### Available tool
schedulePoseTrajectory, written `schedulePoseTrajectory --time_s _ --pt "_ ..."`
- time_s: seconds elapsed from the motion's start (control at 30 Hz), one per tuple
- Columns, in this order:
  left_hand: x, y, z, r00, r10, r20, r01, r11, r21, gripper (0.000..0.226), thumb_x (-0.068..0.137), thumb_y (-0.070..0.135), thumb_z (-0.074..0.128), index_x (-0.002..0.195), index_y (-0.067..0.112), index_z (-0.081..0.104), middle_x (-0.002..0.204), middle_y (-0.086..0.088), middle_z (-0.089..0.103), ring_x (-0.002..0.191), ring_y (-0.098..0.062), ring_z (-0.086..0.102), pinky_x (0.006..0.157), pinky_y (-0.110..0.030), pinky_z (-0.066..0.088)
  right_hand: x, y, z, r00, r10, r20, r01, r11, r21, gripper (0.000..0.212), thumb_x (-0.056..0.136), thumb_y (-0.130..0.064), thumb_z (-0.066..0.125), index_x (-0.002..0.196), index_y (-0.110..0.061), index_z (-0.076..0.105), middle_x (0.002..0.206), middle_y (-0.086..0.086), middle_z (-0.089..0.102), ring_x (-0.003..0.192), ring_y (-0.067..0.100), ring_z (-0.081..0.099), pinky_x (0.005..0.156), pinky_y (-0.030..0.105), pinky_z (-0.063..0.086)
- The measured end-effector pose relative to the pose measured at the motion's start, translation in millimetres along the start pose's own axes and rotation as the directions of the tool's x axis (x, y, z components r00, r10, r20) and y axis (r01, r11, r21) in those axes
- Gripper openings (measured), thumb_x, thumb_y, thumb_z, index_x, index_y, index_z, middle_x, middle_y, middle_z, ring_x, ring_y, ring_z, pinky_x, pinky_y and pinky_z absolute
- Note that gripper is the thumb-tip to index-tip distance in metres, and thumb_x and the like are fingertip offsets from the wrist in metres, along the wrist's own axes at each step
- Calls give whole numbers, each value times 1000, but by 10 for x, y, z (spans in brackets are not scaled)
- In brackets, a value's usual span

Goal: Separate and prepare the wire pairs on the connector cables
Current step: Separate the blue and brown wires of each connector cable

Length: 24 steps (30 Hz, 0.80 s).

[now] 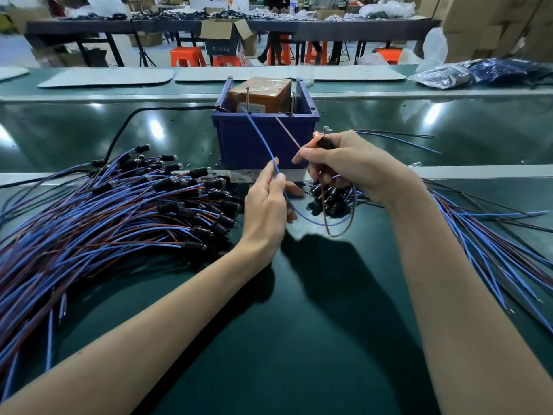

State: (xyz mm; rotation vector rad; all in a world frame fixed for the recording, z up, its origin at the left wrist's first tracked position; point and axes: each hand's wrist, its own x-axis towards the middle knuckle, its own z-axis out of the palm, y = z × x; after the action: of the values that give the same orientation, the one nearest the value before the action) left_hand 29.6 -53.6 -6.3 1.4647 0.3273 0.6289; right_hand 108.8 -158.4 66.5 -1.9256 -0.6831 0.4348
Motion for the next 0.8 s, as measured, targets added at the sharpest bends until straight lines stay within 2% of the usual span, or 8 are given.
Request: schedulePoseTrajectory --time_s 0.17,0.23,0.33,0.4,0.5,0.63,0.7,0.8 --pt "-10 14 -10 998 57 -23 -57 998 -7 54 102 21 41 151 14 20 69 11 63 44 -5 45 45 -17 40 -100 -71 -66 981 72 181 -48 990 -134 23 98 -26 53 97 -8 68 75 1 73 56 4 64 49 9 43" --pt "-15 9 -15 996 75 -45 -74 997 23 65 100 19 46 153 17 8 75 10 64 45 -5 45 48 -18 41 -124 -91 -117 980 115 160 -83 977 -196 28 98 -31 53 100 -8 68 84 4 73 64 4 63 60 11 47" --pt "-16 -8 -30 989 120 -86 -117 992 45 84 95 6 51 152 24 -8 91 -2 61 47 -4 46 49 -17 44 -137 -76 -281 979 190 68 -131 856 -501 35 96 -44 52 102 -16 70 89 -2 71 84 11 61 88 27 46" --pt "-11 -20 -42 980 176 -96 -167 982 92 92 92 0 50 149 34 -12 96 -3 59 54 -9 48 55 -22 48 -156 -60 -399 963 269 7 -205 750 -629 38 94 -50 50 101 -19 71 85 -3 67 85 16 58 82 30 45" --pt "-21 -25 -51 974 214 -69 -197 960 199 89 88 -3 51 145 49 4 94 3 61 61 -16 49 66 -34 55 -162 -8 -542 947 270 -173 -320 770 -551 43 94 -48 53 98 -10 71 77 2 64 73 20 55 62 28 40" --pt "-26 -45 -23 989 148 -23 -133 937 324 41 88 0 49 122 18 64 79 15 65 52 -7 51 60 -22 51 -146 56 -673 846 138 -516 -342 882 -325 38 90 -39 64 104 -5 66 90 12 71 100 27 66 98 42 49" --pt "-40 -37 -5 995 94 -24 -79 930 360 29 89 7 49 111 10 67 75 16 67 48 -5 56 66 -24 55 -146 31 -658 804 69 -590 -315 891 -326 31 88 -34 66 103 -8 68 104 18 69 105 28 65 100 38 48" --pt "-105 21 21 998 46 30 -54 914 403 19 80 28 46 85 23 64 74 5 72 55 -10 65 75 -35 57 -142 -42 -596 762 -27 -647 -296 874 -385 23 90 -25 62 106 -11 68 111 19 66 108 30 60 94 32 45"
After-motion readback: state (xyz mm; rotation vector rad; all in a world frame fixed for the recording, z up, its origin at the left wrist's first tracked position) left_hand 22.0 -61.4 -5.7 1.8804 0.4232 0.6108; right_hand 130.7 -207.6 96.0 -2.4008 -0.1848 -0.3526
